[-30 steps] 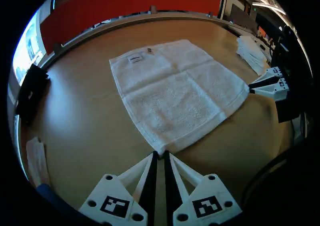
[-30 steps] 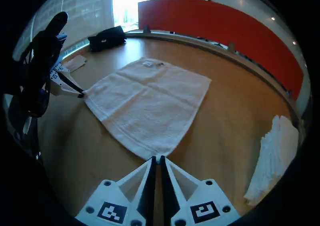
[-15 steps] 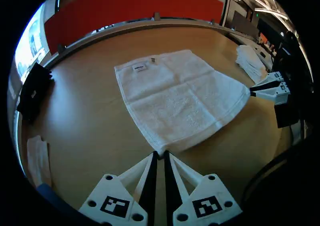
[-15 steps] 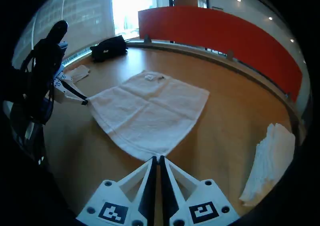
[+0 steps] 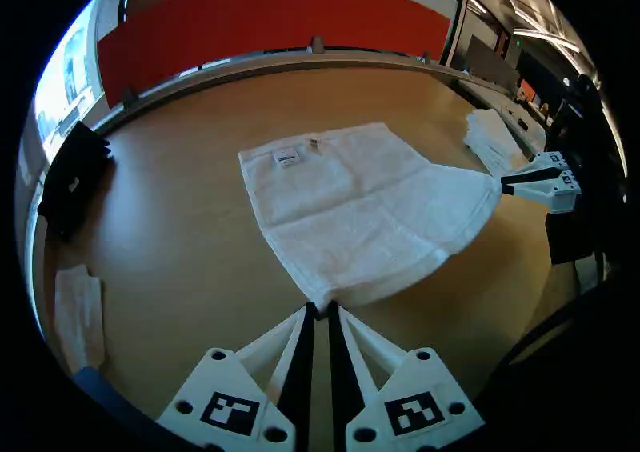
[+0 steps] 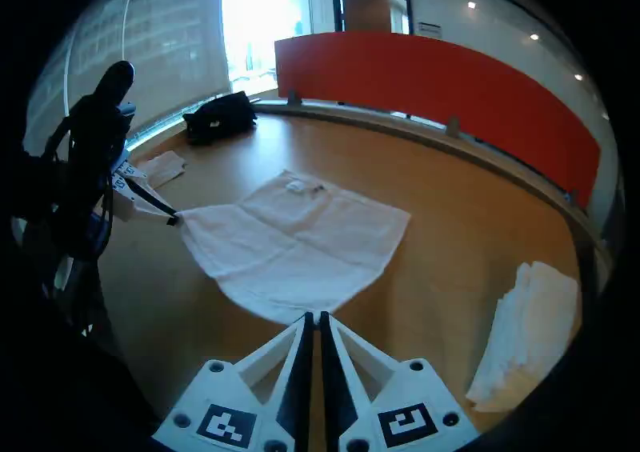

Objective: Fold towel

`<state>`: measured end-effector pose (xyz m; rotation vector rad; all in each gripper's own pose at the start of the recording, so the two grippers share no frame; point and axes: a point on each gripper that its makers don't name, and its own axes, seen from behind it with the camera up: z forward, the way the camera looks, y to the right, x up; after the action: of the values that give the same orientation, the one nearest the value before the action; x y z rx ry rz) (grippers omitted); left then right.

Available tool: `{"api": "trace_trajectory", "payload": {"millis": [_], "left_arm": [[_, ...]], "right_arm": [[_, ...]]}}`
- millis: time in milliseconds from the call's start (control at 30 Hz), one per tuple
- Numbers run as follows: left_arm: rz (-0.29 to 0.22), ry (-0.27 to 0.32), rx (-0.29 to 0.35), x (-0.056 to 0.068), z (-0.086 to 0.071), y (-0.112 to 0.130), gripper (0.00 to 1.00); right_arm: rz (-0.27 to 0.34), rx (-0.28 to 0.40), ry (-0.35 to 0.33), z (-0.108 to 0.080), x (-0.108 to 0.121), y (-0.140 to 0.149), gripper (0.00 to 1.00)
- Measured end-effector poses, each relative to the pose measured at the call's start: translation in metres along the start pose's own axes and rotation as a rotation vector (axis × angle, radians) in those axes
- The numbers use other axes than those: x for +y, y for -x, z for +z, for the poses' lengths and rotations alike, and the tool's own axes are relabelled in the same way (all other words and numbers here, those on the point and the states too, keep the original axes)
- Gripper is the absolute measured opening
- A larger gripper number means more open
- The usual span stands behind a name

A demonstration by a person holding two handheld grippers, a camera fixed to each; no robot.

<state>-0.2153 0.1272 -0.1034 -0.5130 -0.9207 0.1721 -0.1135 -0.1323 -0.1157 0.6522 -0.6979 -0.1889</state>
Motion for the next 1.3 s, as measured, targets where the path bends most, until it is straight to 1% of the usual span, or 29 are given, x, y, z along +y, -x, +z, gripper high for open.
{"api": "trace_trajectory", "payload": {"millis": [300, 500, 667, 800, 1000, 1167, 1300], "left_arm": [[-0.033, 0.023, 0.011, 0.01, -0.024, -0.005, 0.12], [-0.059, 0.042, 0.012, 0.02, -0.04, -0.004, 0.12], [-0.071, 0.053, 0.01, 0.026, -0.049, 0.0, 0.12], [-0.072, 0.054, 0.004, 0.028, -0.05, 0.005, 0.12], [-0.084, 0.058, 0.011, 0.03, -0.049, 0.002, 0.12], [-0.095, 0.057, 0.021, 0.027, -0.046, -0.005, 0.12], [-0.096, 0.052, 0.025, 0.022, -0.04, -0.01, 0.12]], "right_arm": [[-0.004, 0.012, -0.007, -0.027, -0.011, -0.009, 0.06], [0.015, 0.02, -0.009, -0.043, -0.018, -0.014, 0.06], [0.024, 0.018, -0.01, -0.053, -0.022, -0.013, 0.06], [0.024, 0.013, -0.011, -0.055, -0.023, -0.01, 0.06], [0.02, 0.013, -0.008, -0.054, -0.022, -0.01, 0.06], [0.012, 0.016, -0.006, -0.049, -0.017, -0.014, 0.06], [0.004, 0.02, -0.002, -0.042, -0.009, -0.02, 0.06]]}}
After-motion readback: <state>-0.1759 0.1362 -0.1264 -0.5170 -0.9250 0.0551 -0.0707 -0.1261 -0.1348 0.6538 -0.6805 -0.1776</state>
